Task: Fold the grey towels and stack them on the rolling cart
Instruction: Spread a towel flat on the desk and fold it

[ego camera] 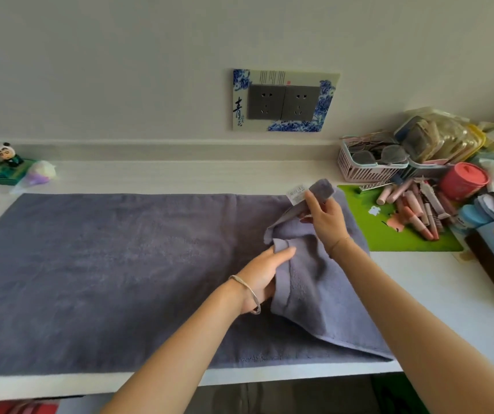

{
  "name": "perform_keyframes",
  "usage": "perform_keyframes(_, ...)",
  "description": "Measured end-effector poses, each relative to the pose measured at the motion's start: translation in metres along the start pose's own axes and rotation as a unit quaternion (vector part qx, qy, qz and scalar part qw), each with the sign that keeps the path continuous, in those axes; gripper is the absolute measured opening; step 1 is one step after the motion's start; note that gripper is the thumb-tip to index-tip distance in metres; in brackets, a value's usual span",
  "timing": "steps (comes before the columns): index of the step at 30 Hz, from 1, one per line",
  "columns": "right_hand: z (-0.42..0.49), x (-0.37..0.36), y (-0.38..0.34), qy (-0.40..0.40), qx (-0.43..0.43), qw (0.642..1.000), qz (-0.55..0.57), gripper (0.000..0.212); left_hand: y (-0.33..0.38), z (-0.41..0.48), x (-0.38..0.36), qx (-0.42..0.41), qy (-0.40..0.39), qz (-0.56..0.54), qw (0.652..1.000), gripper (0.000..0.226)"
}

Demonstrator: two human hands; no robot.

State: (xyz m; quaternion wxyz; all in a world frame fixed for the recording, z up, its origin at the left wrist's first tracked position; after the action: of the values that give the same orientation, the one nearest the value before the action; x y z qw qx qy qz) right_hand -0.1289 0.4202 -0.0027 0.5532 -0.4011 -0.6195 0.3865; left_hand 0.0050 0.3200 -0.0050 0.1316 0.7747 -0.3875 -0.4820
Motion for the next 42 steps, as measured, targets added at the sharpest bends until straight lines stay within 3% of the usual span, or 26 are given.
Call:
perform_keyframes(6, -0.02, -0.018, -0.092, -0.067, 0.068, 0.991, 0.094, 0.018, 0.071, -0.051, 0.01, -0.03, 0.013, -0.053, 0.998, 0.027)
perform_keyframes(15, -0.058, -0.135, -0.189, -0.049, 0.155, 0.986, -0.022, 0.019, 0.159, -0.148, 0.092, -0.084, 0.014, -0.053, 0.995, 0.02)
perform_keyframes(16, -0.063, -0.152, -0.195, -0.052, 0.156, 0.986, -0.022, 0.022, 0.166, -0.158, 0.105, -0.085, 0.017, -0.055, 0.995, 0.02)
perform_keyframes(19, -0.075, -0.214, -0.216, -0.055, 0.165, 0.984, -0.026, 0.063, 0.193, -0.187, 0.153, -0.091, 0.034, -0.051, 0.994, 0.022)
perform_keyframes(20, -0.078, -0.235, -0.222, -0.062, 0.169, 0.983, -0.025, 0.068, 0.2, -0.197, 0.17, -0.092, 0.044, -0.057, 0.993, 0.023)
perform_keyframes(23, -0.094, -0.297, -0.238, -0.088, 0.158, 0.983, -0.037, 0.045, 0.22, -0.221, 0.222, -0.101, 0.083, -0.073, 0.989, 0.025)
perform_keyframes(27, -0.107, -0.369, -0.25, -0.115, 0.152, 0.98, -0.057, 0.027, 0.246, -0.249, 0.28, -0.112, 0.123, -0.083, 0.983, 0.023)
perform_keyframes(31, -0.115, -0.437, -0.259, -0.135, 0.154, 0.976, -0.068, 0.033, 0.261, -0.267, 0.337, -0.109, 0.162, -0.086, 0.977, 0.033)
perform_keyframes(37, -0.107, -0.536, -0.224, -0.183, 0.112, 0.969, -0.123, 0.027, 0.26, -0.274, 0.418, -0.077, 0.225, -0.088, 0.967, 0.023)
perform_keyframes(39, -0.102, -0.565, -0.203, -0.223, 0.089, 0.958, -0.156, 0.024, 0.255, -0.27, 0.45, -0.06, 0.265, -0.049, 0.961, 0.024)
perform_keyframes(42, -0.1, -0.586, -0.167, -0.275, 0.055, 0.933, -0.226, 0.036, 0.241, -0.255, 0.496, -0.052, 0.318, 0.101, 0.941, 0.018)
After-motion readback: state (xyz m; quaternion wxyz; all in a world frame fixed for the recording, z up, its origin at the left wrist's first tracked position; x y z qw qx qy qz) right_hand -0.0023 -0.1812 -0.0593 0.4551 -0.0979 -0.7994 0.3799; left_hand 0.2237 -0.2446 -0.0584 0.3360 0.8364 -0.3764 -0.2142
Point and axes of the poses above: each hand's wrist, its own z-axis towards the middle knuckle, its own x-axis out of the back of the hand, y = z × x, the point moved 5 cm from there along z, towards the middle knuckle, and after that the axes turned 15 degrees about -z, right-handed, at the moved point
